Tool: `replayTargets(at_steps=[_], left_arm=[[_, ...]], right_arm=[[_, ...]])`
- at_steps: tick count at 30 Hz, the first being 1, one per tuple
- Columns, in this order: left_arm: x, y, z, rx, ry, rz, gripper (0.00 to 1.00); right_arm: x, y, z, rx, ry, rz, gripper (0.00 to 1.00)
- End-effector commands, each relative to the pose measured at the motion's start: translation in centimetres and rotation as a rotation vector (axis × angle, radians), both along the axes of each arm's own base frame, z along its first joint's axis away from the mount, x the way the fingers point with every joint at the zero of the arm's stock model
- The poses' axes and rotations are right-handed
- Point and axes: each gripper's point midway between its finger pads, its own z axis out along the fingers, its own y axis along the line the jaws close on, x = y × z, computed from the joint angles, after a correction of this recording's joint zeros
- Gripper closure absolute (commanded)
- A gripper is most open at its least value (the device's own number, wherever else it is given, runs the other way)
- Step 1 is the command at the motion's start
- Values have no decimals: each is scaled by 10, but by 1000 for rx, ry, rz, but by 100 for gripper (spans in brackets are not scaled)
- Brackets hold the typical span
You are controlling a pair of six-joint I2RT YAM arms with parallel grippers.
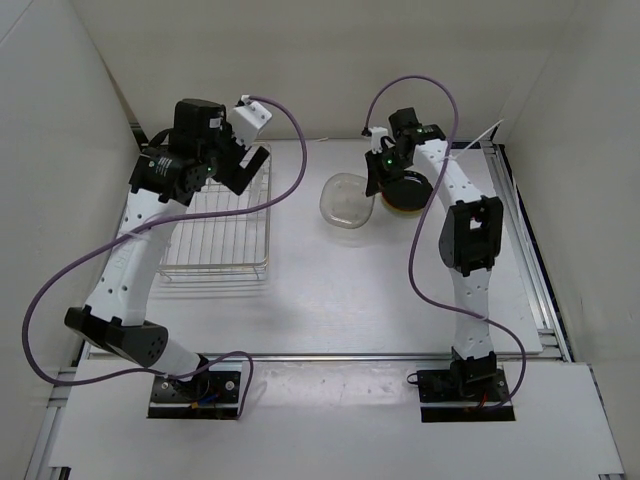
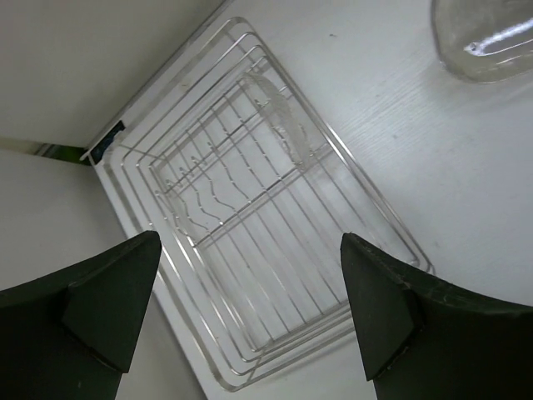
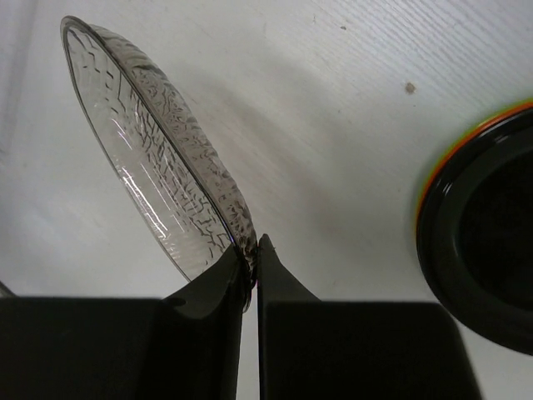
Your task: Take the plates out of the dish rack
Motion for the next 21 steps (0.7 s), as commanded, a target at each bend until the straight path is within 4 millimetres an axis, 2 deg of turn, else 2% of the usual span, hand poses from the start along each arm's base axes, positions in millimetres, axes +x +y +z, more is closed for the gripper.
replayTargets(at_steps=[1, 5, 7, 9, 10, 12, 17, 19, 21], left_arm=[[-18, -15, 0, -112, 44, -76, 0], [-21, -4, 8, -125, 23, -57, 0], [-23, -4, -2, -124, 53, -50, 0], [-27, 2, 1, -127, 44, -40, 0], [-28, 0, -6, -126, 62, -46, 0], [-33, 2, -4, -129, 55, -47, 0], [-37, 6, -11, -124, 69, -37, 0], [-36, 6, -13, -124, 70, -37, 0], [-38, 5, -10, -132, 64, -46, 0]], right_arm=[[14, 12, 4, -36, -117, 83, 96], [14, 26, -14, -87, -130, 121, 93], [14, 30, -19, -94, -119, 110, 93], [19, 32, -27, -90, -108, 98, 93], [20, 34, -23, -84, -114, 89, 93], [20, 34, -37, -90, -84, 83, 93], [19, 34, -46, -94, -62, 76, 90], [19, 34, -46, -94, -62, 76, 81], [22, 33, -46, -100, -73, 71, 76]])
